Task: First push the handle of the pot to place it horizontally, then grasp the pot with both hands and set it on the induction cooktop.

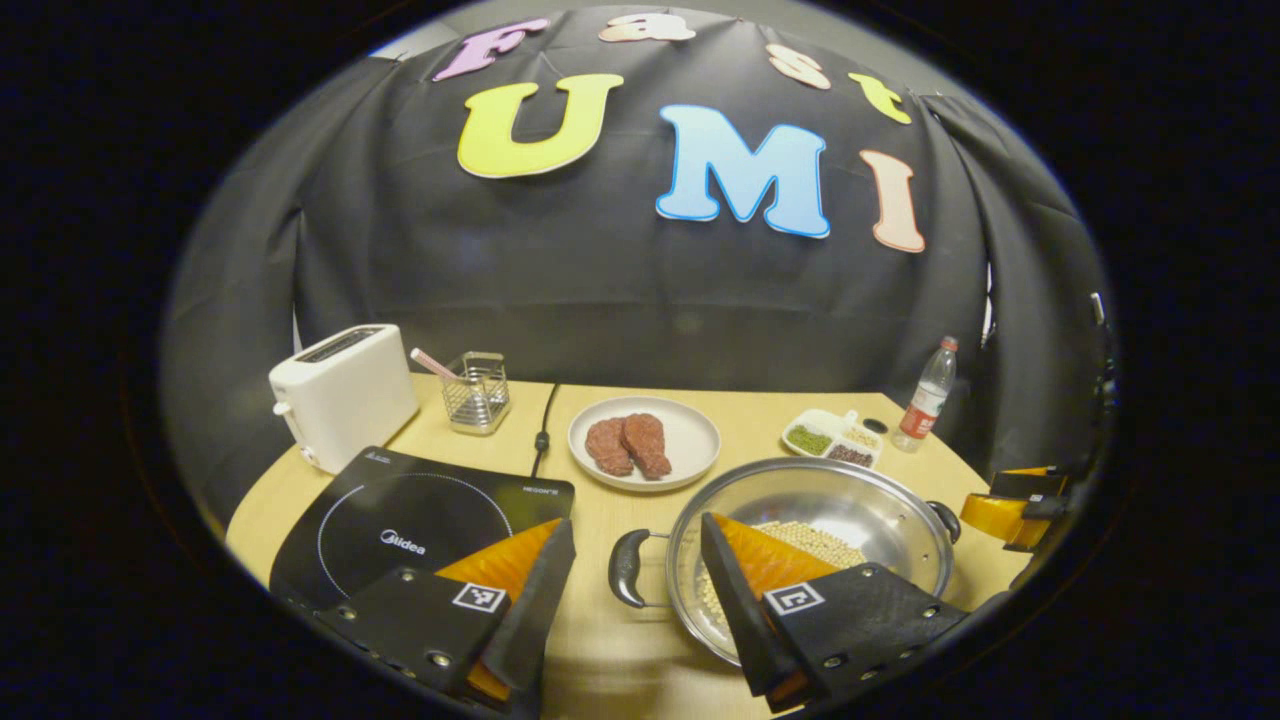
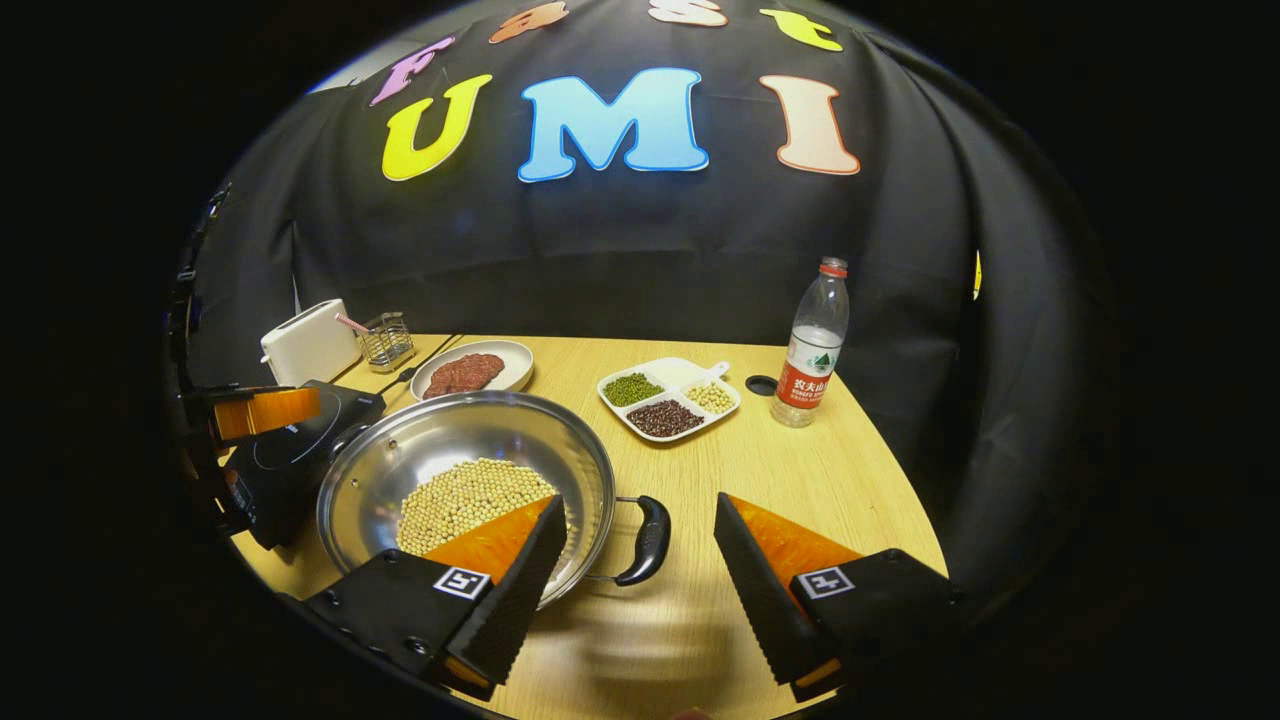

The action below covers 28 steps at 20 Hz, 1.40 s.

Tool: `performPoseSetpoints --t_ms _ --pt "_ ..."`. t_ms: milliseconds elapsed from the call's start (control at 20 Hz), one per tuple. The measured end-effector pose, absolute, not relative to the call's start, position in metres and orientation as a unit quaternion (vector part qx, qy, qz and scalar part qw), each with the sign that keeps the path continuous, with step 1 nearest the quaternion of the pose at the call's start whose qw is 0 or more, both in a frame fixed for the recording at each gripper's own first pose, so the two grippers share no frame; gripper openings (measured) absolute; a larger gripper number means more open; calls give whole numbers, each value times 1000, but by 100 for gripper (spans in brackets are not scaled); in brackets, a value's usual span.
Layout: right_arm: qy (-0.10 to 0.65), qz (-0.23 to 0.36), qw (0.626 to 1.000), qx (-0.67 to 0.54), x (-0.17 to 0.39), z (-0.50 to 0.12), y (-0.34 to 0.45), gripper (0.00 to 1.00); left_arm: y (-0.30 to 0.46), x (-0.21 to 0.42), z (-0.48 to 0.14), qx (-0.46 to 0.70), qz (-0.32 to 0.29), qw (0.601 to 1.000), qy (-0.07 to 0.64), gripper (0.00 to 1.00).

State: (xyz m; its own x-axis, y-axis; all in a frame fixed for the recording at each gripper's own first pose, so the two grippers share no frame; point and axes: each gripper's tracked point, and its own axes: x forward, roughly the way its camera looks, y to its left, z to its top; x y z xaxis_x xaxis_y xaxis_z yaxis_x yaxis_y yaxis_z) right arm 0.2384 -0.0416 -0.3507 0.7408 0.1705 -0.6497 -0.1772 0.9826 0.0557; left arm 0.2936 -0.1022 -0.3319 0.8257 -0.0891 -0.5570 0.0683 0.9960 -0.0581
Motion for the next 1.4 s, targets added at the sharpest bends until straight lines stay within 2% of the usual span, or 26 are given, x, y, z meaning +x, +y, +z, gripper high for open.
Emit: performPoseSetpoints --t_ms 150,250,300,450,500,900,950,1000,1050,1100,1300,1400 --pt "350 89 932 -9 243 -358 -42 95 -109 298 -353 -6 -50 948 315 78" --pt "354 90 931 -5 246 -364 -40 93 -112 302 -365 -2 -53 944 325 75" --pt "357 91 930 -3 247 -367 -39 95 -114 303 -371 0 -54 943 329 75" --pt "371 88 924 1 250 -379 -39 93 -115 307 -388 9 -54 938 343 75" --pt "377 86 922 2 250 -384 -40 95 -115 307 -395 11 -53 936 348 75" --pt "411 76 908 12 250 -409 -37 96 -111 306 -425 19 -41 925 378 78" --pt "414 75 907 15 251 -411 -36 96 -110 306 -427 21 -40 924 380 75" --pt "418 77 905 22 250 -412 -33 91 -110 305 -429 22 -40 922 383 78" --pt "420 77 904 27 251 -413 -31 91 -110 305 -431 22 -41 922 385 78" --pt "422 78 903 30 251 -414 -28 83 -111 305 -432 22 -42 921 387 78" --pt "427 70 901 34 252 -415 -26 67 -112 303 -436 25 -46 917 394 78" --pt "431 63 899 42 252 -415 -26 66 -116 298 -440 21 -51 913 404 75"
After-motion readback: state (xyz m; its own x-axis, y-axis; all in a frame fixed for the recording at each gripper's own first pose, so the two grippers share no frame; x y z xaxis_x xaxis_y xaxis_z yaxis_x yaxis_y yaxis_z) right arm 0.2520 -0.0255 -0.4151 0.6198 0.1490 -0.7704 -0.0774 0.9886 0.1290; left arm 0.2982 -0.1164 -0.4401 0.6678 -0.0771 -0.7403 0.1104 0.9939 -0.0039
